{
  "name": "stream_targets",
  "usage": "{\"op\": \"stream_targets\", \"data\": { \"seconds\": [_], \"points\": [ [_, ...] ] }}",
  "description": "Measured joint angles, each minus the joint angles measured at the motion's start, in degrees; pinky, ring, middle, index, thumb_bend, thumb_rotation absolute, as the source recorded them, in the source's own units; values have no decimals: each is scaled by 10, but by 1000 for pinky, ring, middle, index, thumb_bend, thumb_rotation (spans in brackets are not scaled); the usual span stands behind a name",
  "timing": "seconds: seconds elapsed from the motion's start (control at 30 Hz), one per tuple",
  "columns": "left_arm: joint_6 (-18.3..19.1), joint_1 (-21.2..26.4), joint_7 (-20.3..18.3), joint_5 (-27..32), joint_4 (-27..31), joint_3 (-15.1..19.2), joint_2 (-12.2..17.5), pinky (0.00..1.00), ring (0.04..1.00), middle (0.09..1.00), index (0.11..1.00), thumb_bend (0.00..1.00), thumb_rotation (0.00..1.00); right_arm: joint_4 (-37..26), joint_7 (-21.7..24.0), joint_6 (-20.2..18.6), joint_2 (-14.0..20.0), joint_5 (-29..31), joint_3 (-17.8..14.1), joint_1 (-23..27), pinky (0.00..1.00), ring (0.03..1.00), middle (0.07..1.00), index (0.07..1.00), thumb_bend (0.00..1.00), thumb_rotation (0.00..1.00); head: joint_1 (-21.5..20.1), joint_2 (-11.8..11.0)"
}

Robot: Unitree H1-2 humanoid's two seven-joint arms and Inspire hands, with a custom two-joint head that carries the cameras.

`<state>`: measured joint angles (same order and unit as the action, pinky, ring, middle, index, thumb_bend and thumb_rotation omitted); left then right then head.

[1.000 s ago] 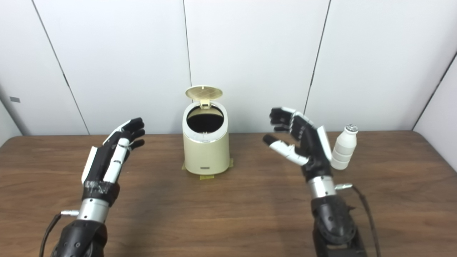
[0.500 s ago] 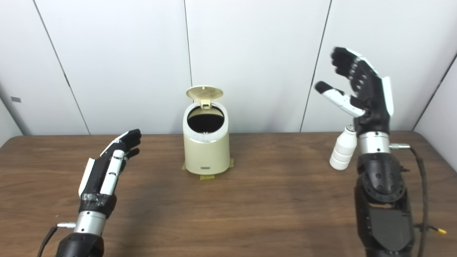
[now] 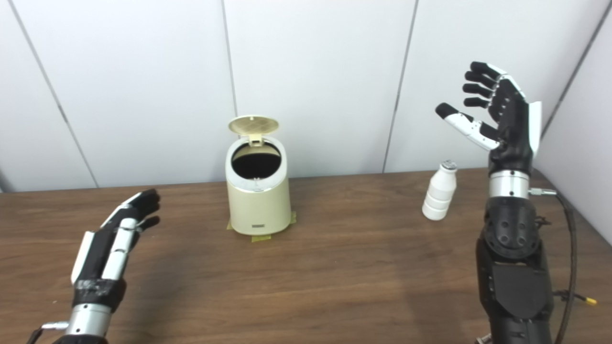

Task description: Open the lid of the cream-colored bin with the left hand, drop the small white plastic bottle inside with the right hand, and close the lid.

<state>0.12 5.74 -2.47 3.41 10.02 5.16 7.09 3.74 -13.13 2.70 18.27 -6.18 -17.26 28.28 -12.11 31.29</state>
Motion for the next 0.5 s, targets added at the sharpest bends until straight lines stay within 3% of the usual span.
{"op": "stream_targets", "data": {
  "seconds": [0.07, 0.1, 0.17, 0.2, 0.23, 0.3, 0.33, 0.37, 0.5],
  "points": [
    [-7, -3, -5, 7, -11, 4, 4, 843, 867, 848, 834, 290, 755, -3, -8, -5, -3, -9, 0, -7, 336, 428, 743, 744, 871, 373, -19, -1],
    [-10, -5, -8, 14, -14, 5, 6, 844, 868, 848, 834, 288, 754, -6, -12, -6, -6, -12, 1, -11, 277, 360, 744, 747, 868, 373, -23, -1],
    [-10, -9, -12, 19, -15, 8, 10, 865, 877, 857, 844, 300, 750, -12, -20, -10, -14, -20, 1, -17, 294, 407, 751, 755, 852, 383, -40, -4],
    [-10, -9, -14, 21, -15, 8, 12, 865, 879, 859, 847, 311, 745, -14, -25, -11, -16, -22, 2, -19, 266, 368, 757, 761, 842, 387, -43, -4],
    [-10, -8, -16, 23, -14, 10, 12, 867, 883, 862, 850, 330, 737, -14, -27, -12, -17, -24, 2, -21, 279, 392, 758, 762, 839, 392, -51, -5],
    [-9, -8, -19, 29, -14, 11, 12, 855, 883, 867, 857, 365, 733, -14, -31, -12, -18, -30, 5, -23, 396, 532, 755, 748, 855, 415, -55, -5],
    [-9, -8, -21, 35, -14, 12, 12, 862, 885, 870, 860, 366, 757, -14, -33, -12, -19, -34, 5, -24, 519, 641, 753, 743, 851, 419, -57, -6],
    [-9, -8, -23, 37, -14, 13, 12, 866, 886, 870, 860, 359, 775, -14, -38, -13, -20, -38, 6, -25, 571, 685, 751, 740, 848, 415, -61, -7],
    [-10, -7, -24, 37, -14, 15, 14, 887, 891, 870, 862, 333, 791, -13, -43, -19, -26, -44, 8, -36, 612, 720, 744, 734, 843, 417, -73, -8]
  ]
}}
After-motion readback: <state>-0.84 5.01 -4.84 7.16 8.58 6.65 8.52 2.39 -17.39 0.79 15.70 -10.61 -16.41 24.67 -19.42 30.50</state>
